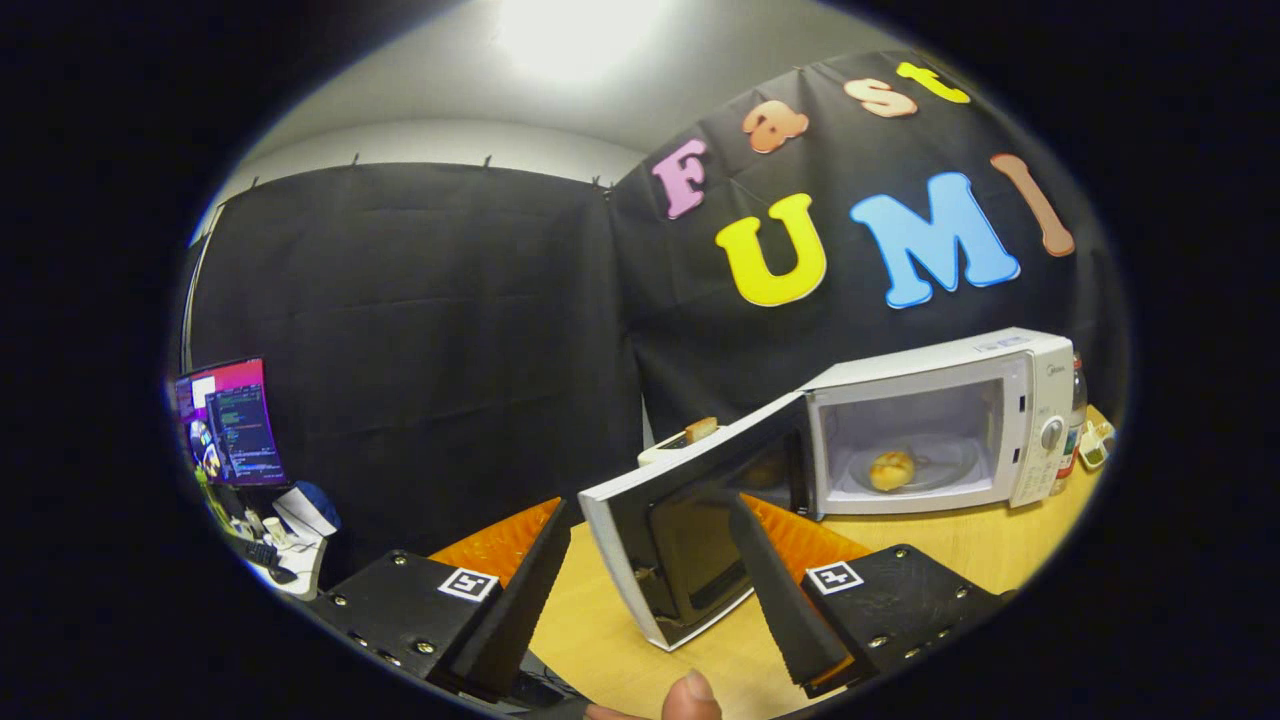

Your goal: Open the microwave, put the food inside, and close the microwave door.

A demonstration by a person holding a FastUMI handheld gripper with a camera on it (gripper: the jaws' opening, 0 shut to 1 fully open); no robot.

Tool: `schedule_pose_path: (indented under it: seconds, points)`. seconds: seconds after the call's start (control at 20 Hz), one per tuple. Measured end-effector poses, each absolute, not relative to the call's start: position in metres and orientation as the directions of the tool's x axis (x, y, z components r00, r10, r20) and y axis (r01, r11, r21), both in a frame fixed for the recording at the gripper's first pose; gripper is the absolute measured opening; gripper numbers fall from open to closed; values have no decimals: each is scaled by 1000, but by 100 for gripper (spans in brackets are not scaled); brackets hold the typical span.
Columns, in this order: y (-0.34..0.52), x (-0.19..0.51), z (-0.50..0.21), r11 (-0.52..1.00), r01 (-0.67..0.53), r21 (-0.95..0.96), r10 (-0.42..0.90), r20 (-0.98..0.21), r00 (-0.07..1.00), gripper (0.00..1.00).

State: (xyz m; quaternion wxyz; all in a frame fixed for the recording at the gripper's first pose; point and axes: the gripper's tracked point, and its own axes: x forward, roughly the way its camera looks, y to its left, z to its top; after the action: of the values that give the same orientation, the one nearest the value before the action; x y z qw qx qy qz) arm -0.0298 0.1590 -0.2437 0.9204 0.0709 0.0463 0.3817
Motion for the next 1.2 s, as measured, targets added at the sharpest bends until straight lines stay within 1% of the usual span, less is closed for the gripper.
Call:
schedule_pose_path:
  seconds: [0.25, 0.4, 0.5, 0.55, 0.6, 0.75, 0.8, 0.85, 0.9, 0.95, 1.05, 1.2]
  points:
    - [210, -66, -252, 623, -767, 152, 779, -35, 626, 96]
    - [247, -74, -269, 583, -801, 137, 812, -69, 579, 96]
    - [269, -74, -281, 572, -811, 124, 820, -96, 564, 92]
    - [282, -70, -290, 571, -812, 119, 821, -112, 561, 83]
    - [289, -66, -297, 579, -807, 114, 814, -126, 567, 79]
    - [294, -32, -314, 691, -717, 90, 721, -148, 677, 41]
    - [299, -24, -321, 702, -705, 100, 710, -164, 685, 30]
    - [303, -19, -327, 716, -692, 95, 696, -180, 695, 25]
    - [304, -5, -334, 748, -661, 60, 659, -187, 729, 22]
    - [295, 2, -335, 775, -631, 26, 624, -184, 760, 10]
    - [281, 15, -341, 823, -567, -24, 555, -177, 813, 10]
    - [272, 16, -343, 829, -558, -37, 545, -171, 821, 10]
